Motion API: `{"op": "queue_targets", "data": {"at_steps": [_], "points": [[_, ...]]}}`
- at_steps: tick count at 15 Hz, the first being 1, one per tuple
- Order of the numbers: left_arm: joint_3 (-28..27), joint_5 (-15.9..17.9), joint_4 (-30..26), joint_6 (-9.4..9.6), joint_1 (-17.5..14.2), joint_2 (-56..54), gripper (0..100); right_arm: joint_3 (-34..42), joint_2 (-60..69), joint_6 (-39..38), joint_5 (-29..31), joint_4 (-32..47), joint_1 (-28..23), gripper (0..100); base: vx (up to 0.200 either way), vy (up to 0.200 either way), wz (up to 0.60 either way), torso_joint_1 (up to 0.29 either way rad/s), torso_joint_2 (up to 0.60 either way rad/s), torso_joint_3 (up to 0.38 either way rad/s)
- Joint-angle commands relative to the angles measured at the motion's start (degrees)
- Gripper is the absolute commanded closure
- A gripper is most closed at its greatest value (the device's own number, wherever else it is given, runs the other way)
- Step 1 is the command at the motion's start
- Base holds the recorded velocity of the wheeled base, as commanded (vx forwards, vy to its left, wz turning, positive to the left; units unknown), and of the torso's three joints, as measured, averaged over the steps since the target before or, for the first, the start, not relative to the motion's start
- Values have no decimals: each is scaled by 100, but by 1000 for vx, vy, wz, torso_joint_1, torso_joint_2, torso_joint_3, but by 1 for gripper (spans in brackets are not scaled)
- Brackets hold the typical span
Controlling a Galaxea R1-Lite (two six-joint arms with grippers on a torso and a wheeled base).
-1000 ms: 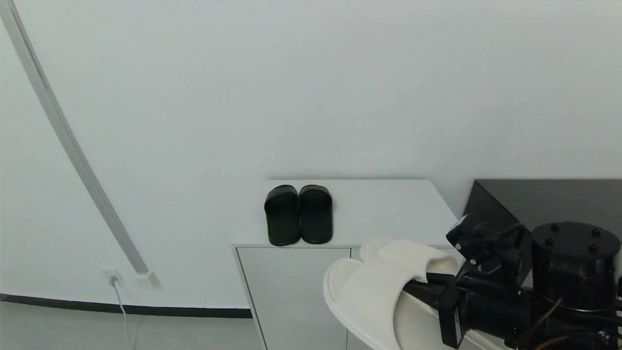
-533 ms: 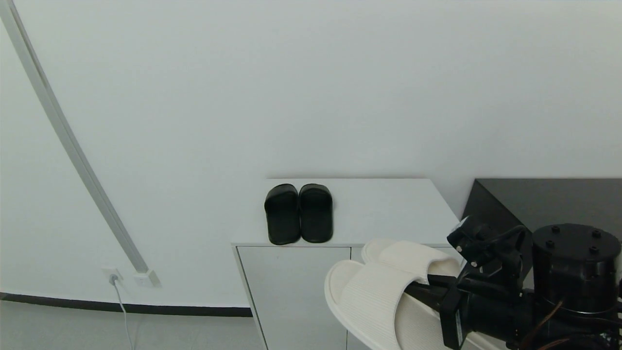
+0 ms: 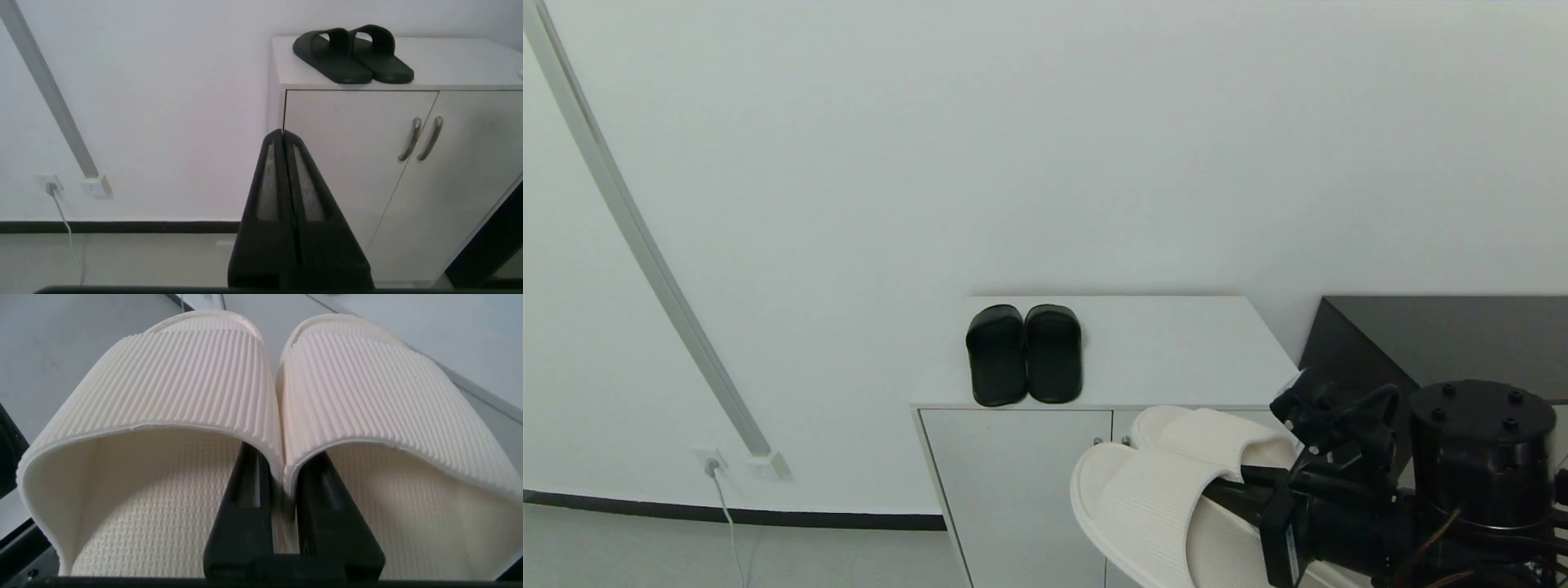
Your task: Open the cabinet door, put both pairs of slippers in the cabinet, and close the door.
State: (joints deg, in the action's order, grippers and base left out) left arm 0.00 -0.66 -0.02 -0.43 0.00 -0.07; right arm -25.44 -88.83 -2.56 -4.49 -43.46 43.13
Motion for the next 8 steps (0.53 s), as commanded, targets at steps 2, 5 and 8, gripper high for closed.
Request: {"op": "queue_targets", "data": {"at_steps": [2,5,8], "points": [[0,13,2,-1,0,7,100,13,-46,19,-8,-5,2,100,0,0,0,-154,349,190],[-9,39,-24,-1,0,16,0,31,-55,19,-8,-5,2,100,0,0,0,-157,364,196],[0,22,-6,8,0,7,0,39,-38,19,0,-5,2,100,0,0,0,-172,396,217]]}}
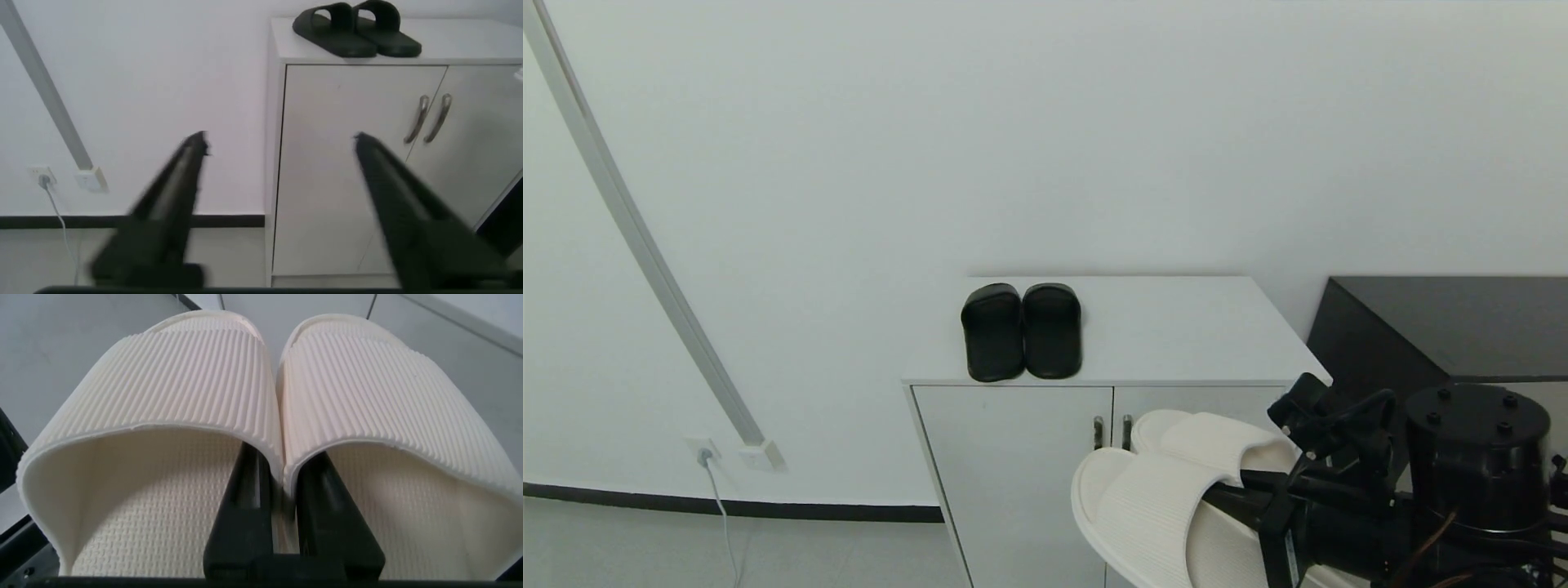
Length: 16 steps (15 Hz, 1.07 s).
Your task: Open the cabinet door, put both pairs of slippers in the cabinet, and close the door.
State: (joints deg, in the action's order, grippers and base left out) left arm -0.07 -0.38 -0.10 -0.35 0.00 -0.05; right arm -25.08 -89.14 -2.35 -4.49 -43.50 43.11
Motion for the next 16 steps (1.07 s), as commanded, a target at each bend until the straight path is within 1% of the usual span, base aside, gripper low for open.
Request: {"op": "queue_targets", "data": {"at_steps": [1,9,16], "points": [[7,-6,1,0,0,5,0,3,-7,-2,0,-1,5,100,0,0,0,-193,452,256],[7,-6,1,0,0,5,0,38,-16,16,9,-1,22,100,0,0,0,-224,541,319],[7,-6,1,-9,0,5,0,64,-25,16,0,-1,5,100,0,0,0,-183,507,322]]}}
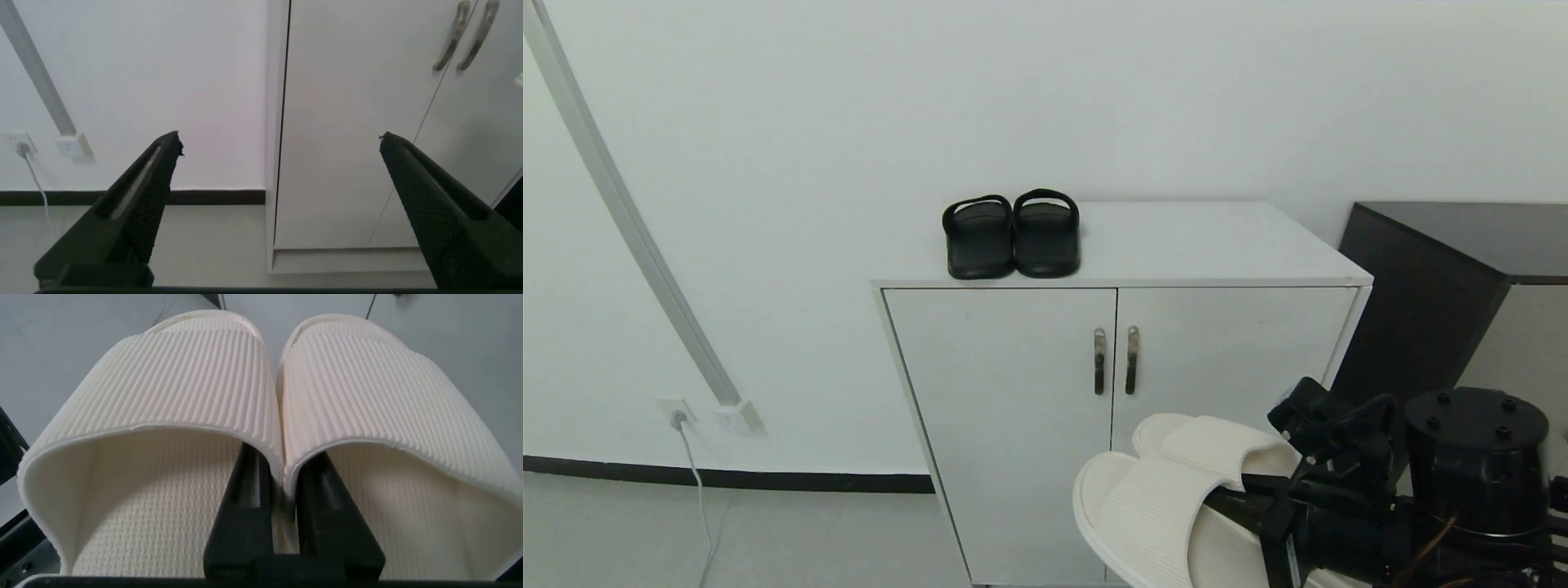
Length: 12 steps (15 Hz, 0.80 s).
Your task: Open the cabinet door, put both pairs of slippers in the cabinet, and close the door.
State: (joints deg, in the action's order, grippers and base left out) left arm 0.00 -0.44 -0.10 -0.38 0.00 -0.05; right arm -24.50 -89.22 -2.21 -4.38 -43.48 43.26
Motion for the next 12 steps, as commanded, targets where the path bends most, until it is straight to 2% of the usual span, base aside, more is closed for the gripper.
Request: {"op": "queue_targets", "data": {"at_steps": [1,7,12], "points": [[0,0,1,3,0,5,0,16,-16,1,-2,-2,7,100,0,0,0,-168,491,330],[0,9,1,3,0,5,0,25,-16,115,-19,-2,7,100,0,0,0,-131,467,334],[0,0,1,3,0,5,0,95,-7,115,-28,-37,15,100,0,0,0,-60,447,372]]}}
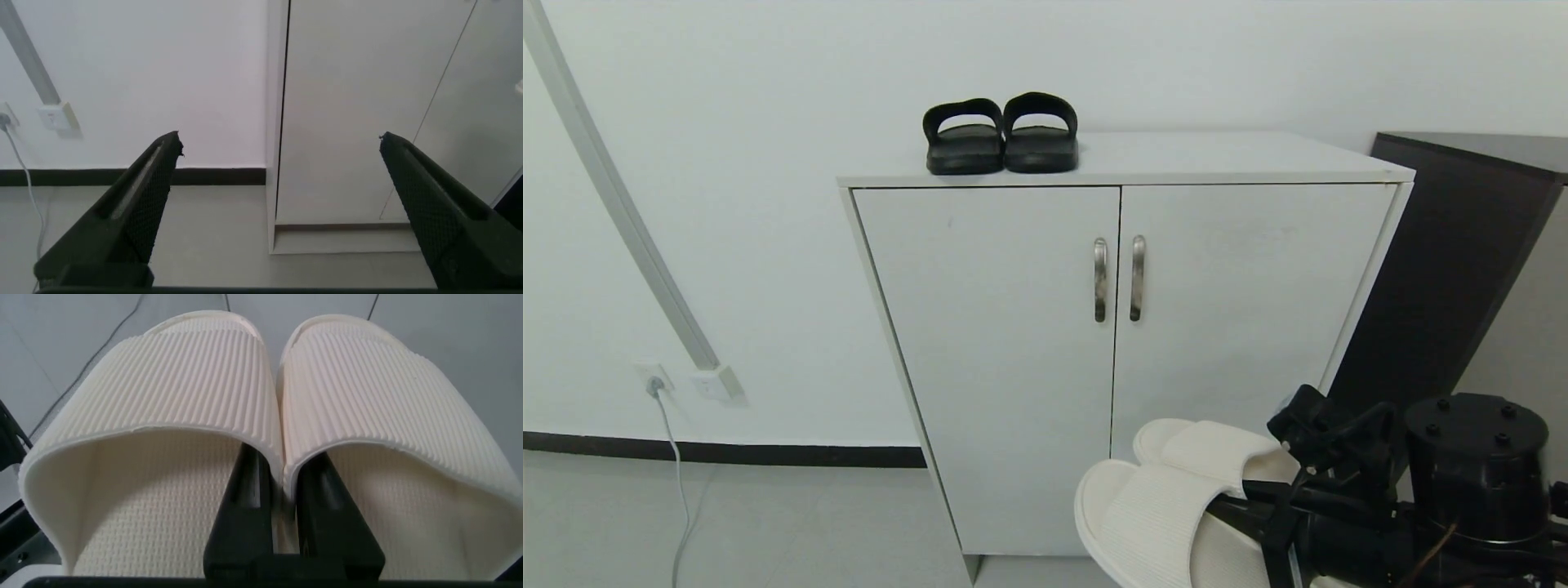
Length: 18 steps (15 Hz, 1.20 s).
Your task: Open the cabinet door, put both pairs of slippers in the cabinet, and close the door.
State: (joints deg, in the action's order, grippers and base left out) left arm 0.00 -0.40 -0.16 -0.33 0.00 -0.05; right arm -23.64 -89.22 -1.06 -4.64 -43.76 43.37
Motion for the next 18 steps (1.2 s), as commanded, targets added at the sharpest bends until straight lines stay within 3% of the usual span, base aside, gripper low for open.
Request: {"op": "queue_targets", "data": {"at_steps": [1,5,6,7,8,9,11,12,13,15,18], "points": [[0,5,7,-2,-9,5,0,8,-7,1,-1,-9,4,100,0,0,0,2,295,237],[0,14,7,15,0,5,0,43,19,9,7,-18,13,100,0,0,0,0,0,0],[-9,14,-2,68,0,40,0,52,37,27,7,-27,13,100,0,0,0,0,0,0],[-44,-21,16,297,-9,189,0,96,54,97,16,-88,13,100,0,0,0,0,0,0],[-123,-30,16,341,0,242,0,114,54,124,25,-141,13,100,0,0,0,-22,173,168],[-844,-4,-116,147,0,532,0,184,45,132,25,-291,13,100,0,0,0,-12,95,100],[-1187,93,-257,121,0,1033,0,210,19,132,25,-396,13,100,0,0,0,-1,25,25],[-1204,207,-248,130,9,1183,0,228,19,132,25,-405,13,100,0,0,0,0,0,0],[-1310,691,-98,121,9,1675,0,228,1,132,25,-405,13,100,0,0,0,0,0,0],[-1327,1253,411,112,9,2308,0,237,-16,132,25,-405,22,100,0,0,0,0,0,0],[-1327,1877,1044,103,9,3301,0,246,-60,124,16,-414,22,100,0,0,0,0,0,0]]}}
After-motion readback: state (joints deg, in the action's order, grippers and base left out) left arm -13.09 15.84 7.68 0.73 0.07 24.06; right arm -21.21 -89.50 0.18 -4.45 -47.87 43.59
